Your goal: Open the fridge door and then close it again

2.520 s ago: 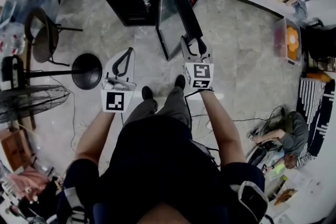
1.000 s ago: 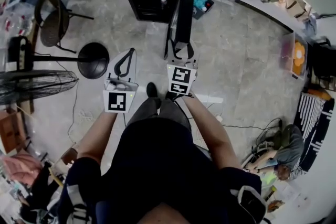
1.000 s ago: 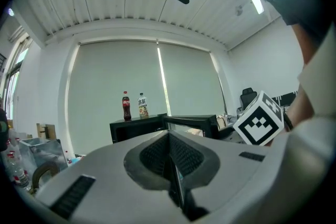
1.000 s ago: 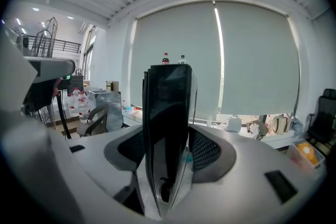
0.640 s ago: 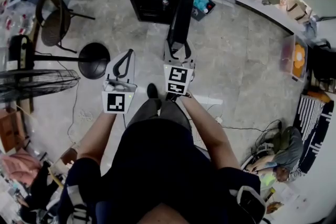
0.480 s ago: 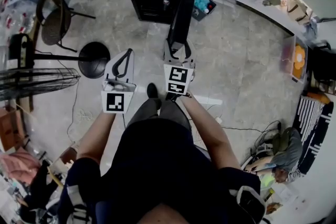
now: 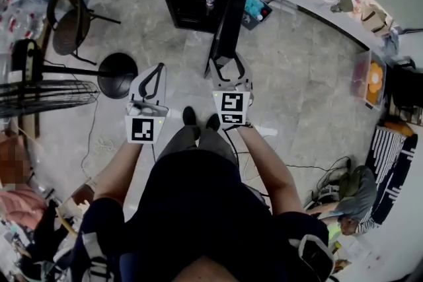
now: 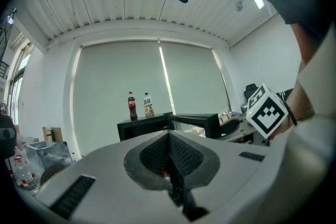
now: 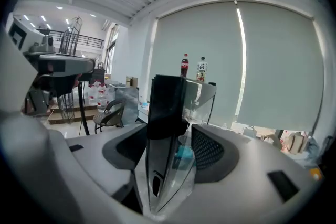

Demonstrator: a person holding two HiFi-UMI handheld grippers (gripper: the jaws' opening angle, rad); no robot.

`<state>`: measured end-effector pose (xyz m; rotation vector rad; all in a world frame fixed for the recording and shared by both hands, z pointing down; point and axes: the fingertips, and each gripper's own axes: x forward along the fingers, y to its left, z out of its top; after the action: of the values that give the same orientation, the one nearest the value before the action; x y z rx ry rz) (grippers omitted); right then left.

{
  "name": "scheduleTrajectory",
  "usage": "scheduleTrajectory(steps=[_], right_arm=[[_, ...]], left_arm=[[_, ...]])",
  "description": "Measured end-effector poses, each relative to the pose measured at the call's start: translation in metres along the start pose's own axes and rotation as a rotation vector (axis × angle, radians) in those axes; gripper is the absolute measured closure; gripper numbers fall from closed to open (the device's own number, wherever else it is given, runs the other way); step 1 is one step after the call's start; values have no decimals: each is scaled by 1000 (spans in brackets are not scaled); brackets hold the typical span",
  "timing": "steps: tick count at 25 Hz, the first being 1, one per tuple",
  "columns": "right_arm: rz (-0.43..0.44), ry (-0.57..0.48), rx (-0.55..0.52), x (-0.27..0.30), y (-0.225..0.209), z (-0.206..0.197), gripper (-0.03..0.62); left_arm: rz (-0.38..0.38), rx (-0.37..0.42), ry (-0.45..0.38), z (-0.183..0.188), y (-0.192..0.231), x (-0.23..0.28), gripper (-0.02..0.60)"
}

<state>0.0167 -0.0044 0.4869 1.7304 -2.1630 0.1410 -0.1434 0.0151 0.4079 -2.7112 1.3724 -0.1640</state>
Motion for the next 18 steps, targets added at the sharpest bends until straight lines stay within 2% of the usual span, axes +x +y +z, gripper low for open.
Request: scheduleTrajectory(steps=[6, 10, 18], right_arm=[[106, -50, -85, -21, -8, 10, 315], [196, -82, -190, -34, -17, 15, 311], [359, -148, -586, -48, -33, 43, 298]], left_arm=[[13, 1, 10, 0, -3, -3, 558], [21, 11, -2, 3, -4, -4, 558], [49, 18, 11, 3, -5, -6, 558]])
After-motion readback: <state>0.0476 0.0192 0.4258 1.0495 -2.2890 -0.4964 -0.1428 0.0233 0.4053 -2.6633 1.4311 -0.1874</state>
